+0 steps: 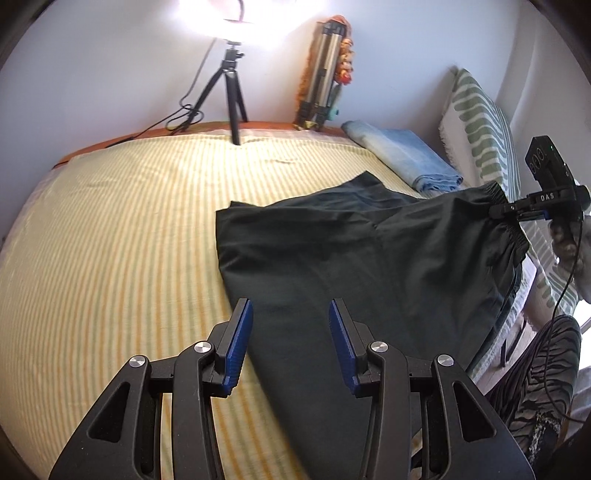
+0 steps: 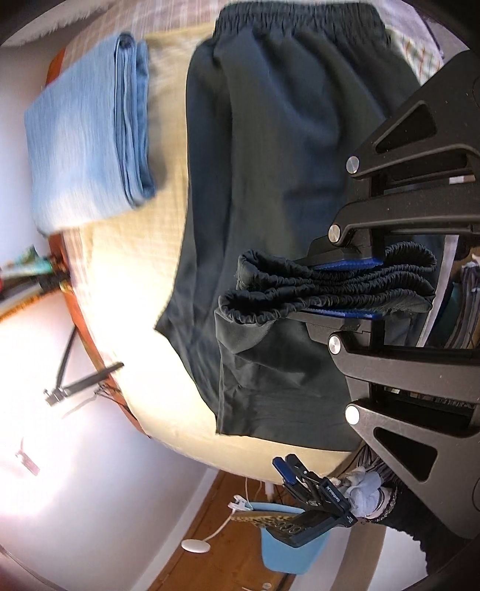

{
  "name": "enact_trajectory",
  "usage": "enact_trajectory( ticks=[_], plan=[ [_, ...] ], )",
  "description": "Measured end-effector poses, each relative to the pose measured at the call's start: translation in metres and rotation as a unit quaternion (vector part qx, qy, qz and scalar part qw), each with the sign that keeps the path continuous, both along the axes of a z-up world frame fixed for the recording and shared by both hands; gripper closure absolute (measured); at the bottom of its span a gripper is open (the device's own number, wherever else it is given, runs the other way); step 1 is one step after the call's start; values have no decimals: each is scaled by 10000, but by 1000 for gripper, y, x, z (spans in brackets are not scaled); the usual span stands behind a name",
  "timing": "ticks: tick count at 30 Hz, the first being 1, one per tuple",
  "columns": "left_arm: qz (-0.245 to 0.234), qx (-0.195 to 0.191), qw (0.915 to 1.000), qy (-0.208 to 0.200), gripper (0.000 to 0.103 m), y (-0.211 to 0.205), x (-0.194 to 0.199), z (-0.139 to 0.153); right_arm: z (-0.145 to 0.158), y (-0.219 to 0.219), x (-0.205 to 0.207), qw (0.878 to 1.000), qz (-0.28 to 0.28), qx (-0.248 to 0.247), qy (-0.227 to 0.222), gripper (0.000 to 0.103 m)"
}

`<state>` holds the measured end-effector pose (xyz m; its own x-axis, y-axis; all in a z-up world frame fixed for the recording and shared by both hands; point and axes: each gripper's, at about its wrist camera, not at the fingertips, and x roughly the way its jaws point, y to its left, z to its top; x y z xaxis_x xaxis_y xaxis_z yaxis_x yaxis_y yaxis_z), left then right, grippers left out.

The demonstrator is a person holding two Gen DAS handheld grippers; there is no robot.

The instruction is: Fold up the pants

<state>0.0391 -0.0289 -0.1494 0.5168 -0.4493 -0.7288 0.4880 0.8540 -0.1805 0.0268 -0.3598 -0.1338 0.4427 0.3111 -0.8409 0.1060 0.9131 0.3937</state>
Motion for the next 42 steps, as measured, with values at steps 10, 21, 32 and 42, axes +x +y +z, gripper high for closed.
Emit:
enact_trajectory(
  ticks=[10,21,32,42],
  plan=[
    [-307,72,9995,50,62,-36,1,-2,20,-66,-22,9991,-361,-227,34,85],
    [-462,125,9986,221,62,-65,-3,-12,10,-128,-38,9955,-843,-389,196,85],
    [-523,165,9982,247,62,-73,-16,-15,-23,-150,-31,9920,-948,-682,473,85],
    [-280,143,9991,279,62,-63,-28,-14,-11,-137,-34,9771,-1108,-1771,408,57]
  ],
)
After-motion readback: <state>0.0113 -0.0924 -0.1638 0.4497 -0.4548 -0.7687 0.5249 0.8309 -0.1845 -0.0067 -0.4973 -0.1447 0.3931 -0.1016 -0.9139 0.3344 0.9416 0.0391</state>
